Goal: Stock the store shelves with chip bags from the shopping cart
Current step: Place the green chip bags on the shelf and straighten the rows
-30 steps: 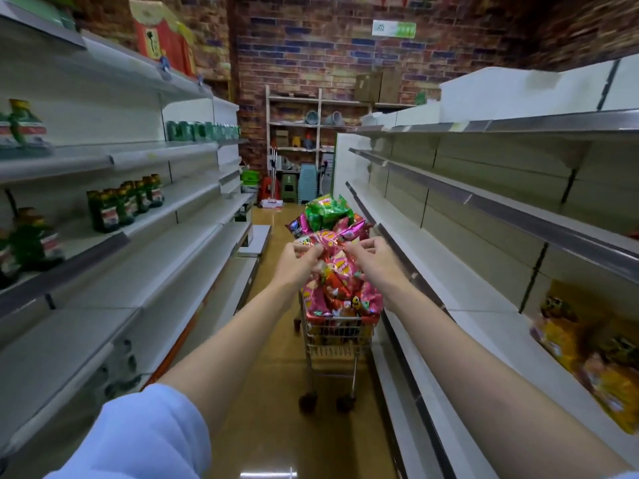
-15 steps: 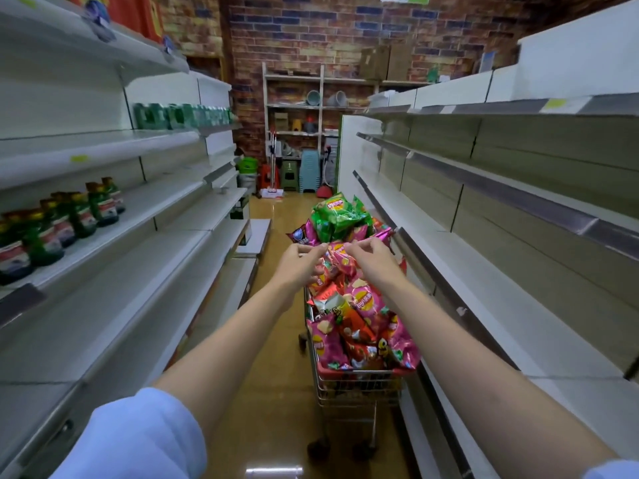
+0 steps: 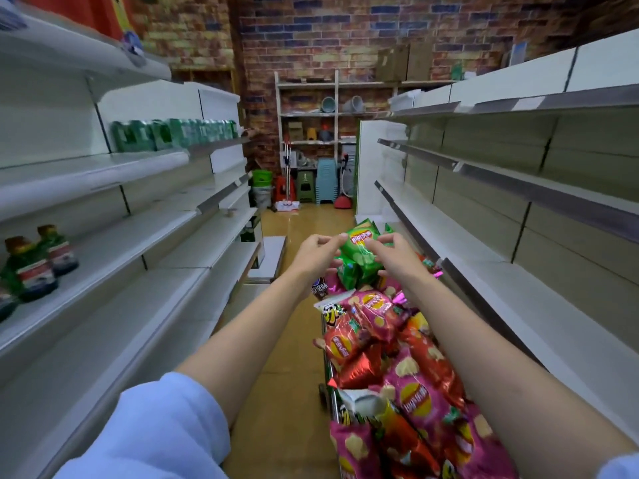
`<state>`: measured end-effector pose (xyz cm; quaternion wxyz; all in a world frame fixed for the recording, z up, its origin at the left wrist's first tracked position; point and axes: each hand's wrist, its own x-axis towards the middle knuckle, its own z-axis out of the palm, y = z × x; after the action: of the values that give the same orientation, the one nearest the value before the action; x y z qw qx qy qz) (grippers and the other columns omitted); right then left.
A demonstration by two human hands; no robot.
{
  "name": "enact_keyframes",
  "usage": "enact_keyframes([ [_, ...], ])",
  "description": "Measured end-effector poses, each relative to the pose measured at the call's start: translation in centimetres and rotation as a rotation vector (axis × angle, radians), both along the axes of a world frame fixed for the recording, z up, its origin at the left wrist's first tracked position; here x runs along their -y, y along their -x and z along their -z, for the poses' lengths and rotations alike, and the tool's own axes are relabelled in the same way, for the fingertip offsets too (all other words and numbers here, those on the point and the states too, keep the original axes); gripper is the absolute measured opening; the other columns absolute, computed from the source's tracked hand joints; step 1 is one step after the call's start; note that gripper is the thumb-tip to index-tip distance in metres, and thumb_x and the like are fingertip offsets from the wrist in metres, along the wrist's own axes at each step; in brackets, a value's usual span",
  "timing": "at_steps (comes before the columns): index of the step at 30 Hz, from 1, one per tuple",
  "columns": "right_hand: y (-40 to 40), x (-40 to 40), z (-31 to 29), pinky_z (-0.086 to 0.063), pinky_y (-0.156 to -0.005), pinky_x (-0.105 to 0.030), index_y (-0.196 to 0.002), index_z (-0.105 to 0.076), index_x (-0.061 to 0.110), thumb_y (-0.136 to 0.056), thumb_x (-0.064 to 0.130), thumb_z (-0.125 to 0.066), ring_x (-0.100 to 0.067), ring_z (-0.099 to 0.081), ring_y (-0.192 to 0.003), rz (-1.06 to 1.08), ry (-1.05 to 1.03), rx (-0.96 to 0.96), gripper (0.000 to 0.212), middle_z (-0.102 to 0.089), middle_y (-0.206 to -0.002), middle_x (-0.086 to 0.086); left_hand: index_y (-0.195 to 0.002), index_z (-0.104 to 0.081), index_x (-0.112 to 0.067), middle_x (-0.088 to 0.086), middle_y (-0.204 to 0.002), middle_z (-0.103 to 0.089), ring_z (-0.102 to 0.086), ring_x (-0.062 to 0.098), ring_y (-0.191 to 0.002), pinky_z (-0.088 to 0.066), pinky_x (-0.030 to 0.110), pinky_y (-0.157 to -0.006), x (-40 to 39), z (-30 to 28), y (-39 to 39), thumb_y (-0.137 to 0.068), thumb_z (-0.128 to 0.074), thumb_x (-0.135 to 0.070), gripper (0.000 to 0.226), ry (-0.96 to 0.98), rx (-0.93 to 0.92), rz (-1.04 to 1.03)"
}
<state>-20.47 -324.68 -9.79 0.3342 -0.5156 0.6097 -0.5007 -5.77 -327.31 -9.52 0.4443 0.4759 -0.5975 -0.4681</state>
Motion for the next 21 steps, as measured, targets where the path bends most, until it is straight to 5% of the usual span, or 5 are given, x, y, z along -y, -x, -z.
enact_keyframes([
  [6,1.7,9.7,2.3,-0.047,-0.099,-0.044,-0.121,-0.047,0.018,-0.093,0.04,-0.058,-0.02,-0.053,-0.112,0.041,-0.051,-0.03,0.037,-0.05,-0.126,-0.003,-0.119,-0.05,-0.005,0.008,-0.105,-0.057,-0.059,0.013,-0.08,-0.051,0.023,-0.069,10.7,3.4,2.0,-0.094,-0.057,-0.038,0.042,-0.109,0.013,0.031],
  [13,5.3,20.1,5.8,-0.046,-0.101,-0.047,-0.127,-0.049,0.011,-0.093,0.038,-0.06,-0.022,-0.054,-0.116,0.194,-0.152,-0.068,0.045,-0.052,-0.132,-0.007,-0.112,-0.05,-0.008,0.002,-0.103,-0.051,-0.055,0.019,-0.097,-0.051,0.033,-0.089,24.3,7.2,6.5,-0.093,-0.058,-0.04,0.038,-0.219,0.083,0.134],
  [18,8.3,26.9,7.7,-0.042,-0.102,-0.037,-0.13,-0.049,0.011,-0.092,0.038,-0.061,-0.02,-0.051,-0.12,0.27,-0.229,-0.167,0.048,-0.051,-0.137,-0.006,-0.138,-0.039,-0.009,0.012,-0.142,-0.04,-0.043,0.028,-0.128,-0.042,0.048,-0.104,33.1,10.1,9.7,-0.062,-0.064,-0.065,0.097,-0.304,0.157,0.145],
  [21,9.2,30.5,9.3,-0.04,-0.107,-0.038,-0.134,-0.048,0.01,-0.092,0.038,-0.061,-0.022,-0.049,-0.126,0.274,-0.26,-0.28,0.052,-0.051,-0.139,-0.006,-0.141,-0.037,-0.005,0.013,-0.148,-0.037,-0.041,0.029,-0.132,-0.041,0.048,-0.106,36.0,12.6,10.5,-0.065,-0.065,-0.066,0.101,-0.397,0.129,0.191],
])
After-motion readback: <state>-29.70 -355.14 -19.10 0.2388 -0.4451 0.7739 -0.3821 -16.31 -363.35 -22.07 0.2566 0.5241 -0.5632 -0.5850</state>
